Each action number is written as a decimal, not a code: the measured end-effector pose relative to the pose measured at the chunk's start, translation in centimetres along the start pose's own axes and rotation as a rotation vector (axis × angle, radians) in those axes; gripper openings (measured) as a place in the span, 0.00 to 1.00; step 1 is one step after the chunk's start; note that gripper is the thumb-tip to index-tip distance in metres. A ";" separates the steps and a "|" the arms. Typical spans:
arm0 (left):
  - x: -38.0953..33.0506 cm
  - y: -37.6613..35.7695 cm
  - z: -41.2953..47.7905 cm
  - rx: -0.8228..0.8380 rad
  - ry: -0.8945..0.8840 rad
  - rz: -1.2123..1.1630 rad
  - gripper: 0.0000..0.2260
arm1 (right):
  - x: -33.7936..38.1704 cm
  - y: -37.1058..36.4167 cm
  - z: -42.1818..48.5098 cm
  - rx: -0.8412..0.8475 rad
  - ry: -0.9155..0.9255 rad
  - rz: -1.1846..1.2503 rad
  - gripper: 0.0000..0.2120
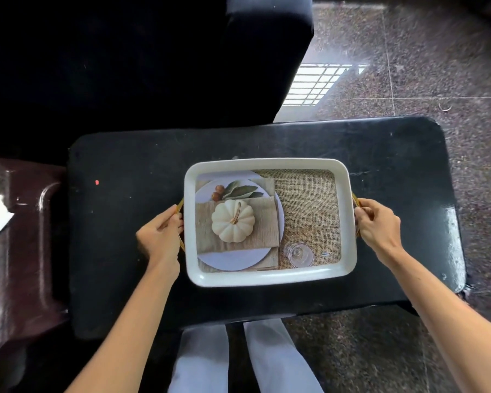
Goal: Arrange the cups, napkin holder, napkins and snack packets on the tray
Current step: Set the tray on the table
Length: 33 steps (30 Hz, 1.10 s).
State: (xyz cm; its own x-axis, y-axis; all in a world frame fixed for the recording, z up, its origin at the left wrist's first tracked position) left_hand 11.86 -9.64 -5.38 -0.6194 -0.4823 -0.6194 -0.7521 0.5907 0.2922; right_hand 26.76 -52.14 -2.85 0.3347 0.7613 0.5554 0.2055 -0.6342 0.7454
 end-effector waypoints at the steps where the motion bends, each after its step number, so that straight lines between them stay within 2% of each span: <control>1: 0.0 -0.3 0.0 -0.006 -0.001 0.007 0.12 | -0.2 0.0 0.2 0.002 -0.002 0.001 0.12; 15: 1.9 -0.9 0.4 -0.076 0.041 0.060 0.11 | -0.6 0.1 1.4 -0.001 0.036 -0.005 0.11; 22: 2.0 -0.7 0.0 -0.027 0.016 0.050 0.14 | -0.4 0.1 1.1 0.005 0.045 -0.037 0.12; 25: 1.8 0.2 -0.8 0.015 -0.011 0.063 0.18 | 1.1 0.9 0.4 -0.107 0.133 -0.170 0.13; 28: 1.1 2.6 -2.3 -0.024 -0.051 -0.006 0.16 | 3.0 1.3 -0.4 -0.194 0.189 -0.126 0.16; 33: -0.2 9.0 -5.3 -0.078 -0.152 -0.128 0.12 | 8.8 -3.7 -4.0 0.029 0.249 0.040 0.23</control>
State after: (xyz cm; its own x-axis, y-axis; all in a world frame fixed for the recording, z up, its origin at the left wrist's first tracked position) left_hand 4.08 -7.65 1.22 -0.4813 -0.4435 -0.7561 -0.8412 0.4760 0.2564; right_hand 25.31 -42.54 0.79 0.1075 0.7427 0.6609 0.2243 -0.6657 0.7117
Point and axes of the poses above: each hand's wrist, its own z-axis towards the middle knuckle, its own y-axis out of the back of the hand, x = y × z, the point moved 6 cm from there along z, towards the middle knuckle, and after that the axes turned 6 degrees about y, right-handed, at the moved point
